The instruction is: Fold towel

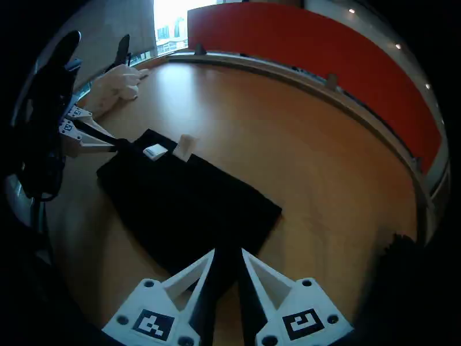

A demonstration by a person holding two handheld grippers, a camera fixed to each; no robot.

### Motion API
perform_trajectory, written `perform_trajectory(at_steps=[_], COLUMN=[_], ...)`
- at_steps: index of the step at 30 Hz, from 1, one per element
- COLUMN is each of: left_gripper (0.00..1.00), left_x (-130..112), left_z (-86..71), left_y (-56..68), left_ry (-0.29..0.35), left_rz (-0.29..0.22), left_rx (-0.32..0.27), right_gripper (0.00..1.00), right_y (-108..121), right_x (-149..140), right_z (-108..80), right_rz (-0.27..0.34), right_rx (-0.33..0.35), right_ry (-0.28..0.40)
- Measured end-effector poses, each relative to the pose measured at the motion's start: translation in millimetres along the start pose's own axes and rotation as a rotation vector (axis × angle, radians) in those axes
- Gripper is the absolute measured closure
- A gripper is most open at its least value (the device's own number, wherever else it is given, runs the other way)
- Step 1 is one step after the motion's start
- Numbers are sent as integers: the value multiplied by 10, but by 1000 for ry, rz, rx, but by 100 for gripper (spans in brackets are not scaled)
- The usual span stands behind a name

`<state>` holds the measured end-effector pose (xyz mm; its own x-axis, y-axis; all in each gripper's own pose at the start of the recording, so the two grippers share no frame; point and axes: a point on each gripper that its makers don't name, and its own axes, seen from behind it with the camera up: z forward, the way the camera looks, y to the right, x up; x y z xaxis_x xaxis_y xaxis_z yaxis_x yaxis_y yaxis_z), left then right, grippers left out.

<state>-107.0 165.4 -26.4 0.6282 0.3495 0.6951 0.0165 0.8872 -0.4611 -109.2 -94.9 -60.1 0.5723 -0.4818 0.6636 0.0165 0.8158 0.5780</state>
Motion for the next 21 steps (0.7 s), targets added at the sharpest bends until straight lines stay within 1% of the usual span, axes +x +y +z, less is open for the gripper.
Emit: perform_trajectory(at_steps=[3, 7, 9, 13, 15, 18, 19, 21], left_gripper=[80, 71, 66, 66, 62, 62, 62, 62], left_x=[-4, -9, -7, 7, 16, 29, 37, 53], left_z=[30, 72, 88, 108, 114, 121, 122, 124], left_y=[-35, -89, -107, -123, -130, -150, -161, -180], left_ry=[-2, -9, -12, -13, -13, -13, -12, -11], left_rz=[4, 17, 25, 41, 44, 44, 43, 41], left_rx=[11, 31, 38, 43, 46, 52, 55, 60], right_gripper=[76, 64, 61, 55, 51, 43, 39, 37], right_y=[35, 106, 135, 180, 196, 225, 240, 267], right_x=[12, 7, 1, 9, 12, 24, 33, 49], right_z=[34, 77, 93, 103, 105, 111, 113, 116], right_rz=[-5, -14, -21, -39, -45, -48, -48, -46], right_rx=[-16, -43, -53, -70, -75, -82, -86, -93], right_ry=[2, -2, -6, -10, -13, -14, -12, -9])
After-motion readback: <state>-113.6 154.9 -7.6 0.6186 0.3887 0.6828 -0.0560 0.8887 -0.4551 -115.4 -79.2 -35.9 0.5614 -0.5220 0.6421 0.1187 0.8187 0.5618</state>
